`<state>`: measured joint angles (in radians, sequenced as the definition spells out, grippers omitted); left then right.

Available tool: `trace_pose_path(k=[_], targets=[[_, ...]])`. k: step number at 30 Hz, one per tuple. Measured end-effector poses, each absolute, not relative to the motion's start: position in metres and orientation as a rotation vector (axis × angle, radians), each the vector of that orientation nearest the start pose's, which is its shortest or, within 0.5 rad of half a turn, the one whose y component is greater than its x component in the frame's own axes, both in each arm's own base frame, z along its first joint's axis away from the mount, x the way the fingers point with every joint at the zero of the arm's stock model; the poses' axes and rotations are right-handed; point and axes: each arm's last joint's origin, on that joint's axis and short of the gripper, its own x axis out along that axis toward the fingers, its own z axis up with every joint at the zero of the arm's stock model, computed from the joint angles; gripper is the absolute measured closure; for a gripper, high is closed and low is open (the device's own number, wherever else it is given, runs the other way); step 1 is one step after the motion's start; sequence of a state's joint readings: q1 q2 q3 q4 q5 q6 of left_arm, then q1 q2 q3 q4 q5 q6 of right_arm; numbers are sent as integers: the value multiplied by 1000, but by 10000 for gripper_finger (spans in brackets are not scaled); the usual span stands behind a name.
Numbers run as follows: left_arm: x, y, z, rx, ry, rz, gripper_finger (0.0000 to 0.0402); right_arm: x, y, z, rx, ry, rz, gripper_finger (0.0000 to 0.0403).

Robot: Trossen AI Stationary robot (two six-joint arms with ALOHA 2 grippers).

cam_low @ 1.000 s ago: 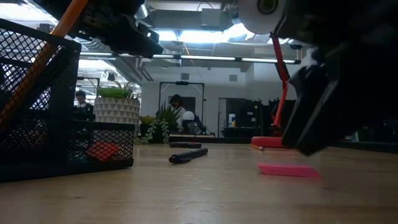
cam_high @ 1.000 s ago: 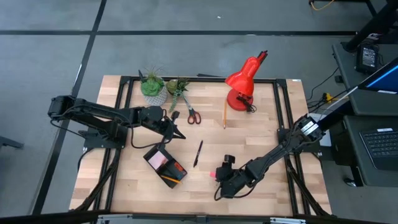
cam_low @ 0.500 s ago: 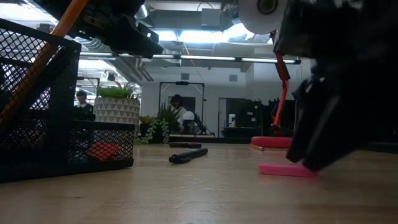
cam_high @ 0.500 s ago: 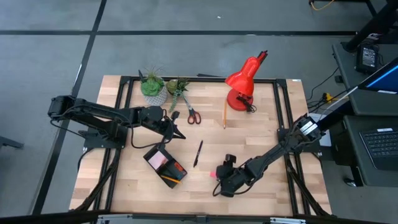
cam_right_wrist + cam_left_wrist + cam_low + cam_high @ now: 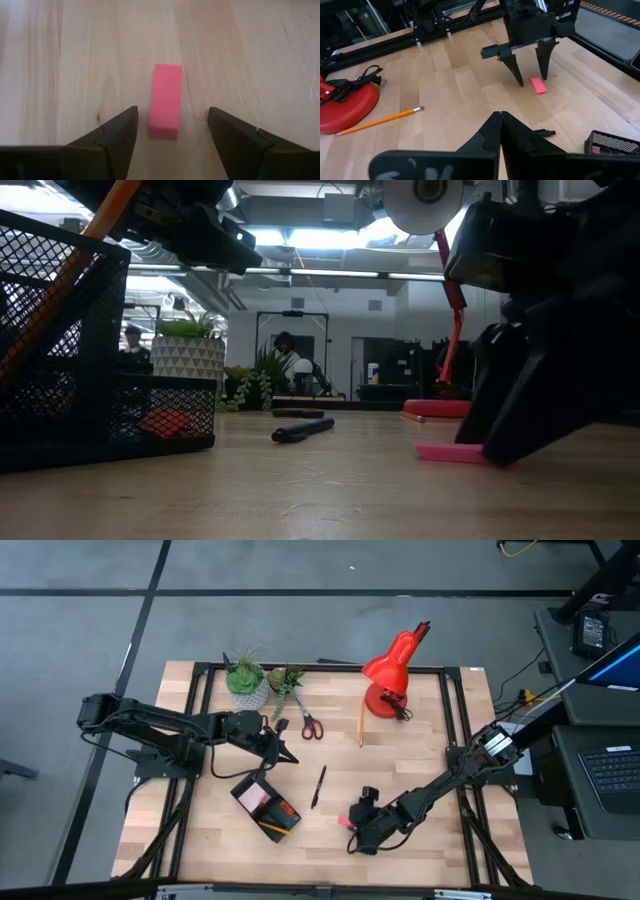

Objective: Pick and place office supplies into organizer
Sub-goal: Put the pink eraser into the black desk organizer

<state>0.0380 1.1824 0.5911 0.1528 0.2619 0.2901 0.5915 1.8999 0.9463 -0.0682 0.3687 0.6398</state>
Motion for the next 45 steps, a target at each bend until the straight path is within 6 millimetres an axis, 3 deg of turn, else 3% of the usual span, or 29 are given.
trace_pose_path(k=[13,25,45], targets=[[244,2,220,203,401,-278,397,294,180,106,60,934,-70,165],[244,2,220,203,401,-278,396,297,173,105,68,951,-80,266],[244,2,220,203,401,-278,399,295,171,103,44,979,-93,344]])
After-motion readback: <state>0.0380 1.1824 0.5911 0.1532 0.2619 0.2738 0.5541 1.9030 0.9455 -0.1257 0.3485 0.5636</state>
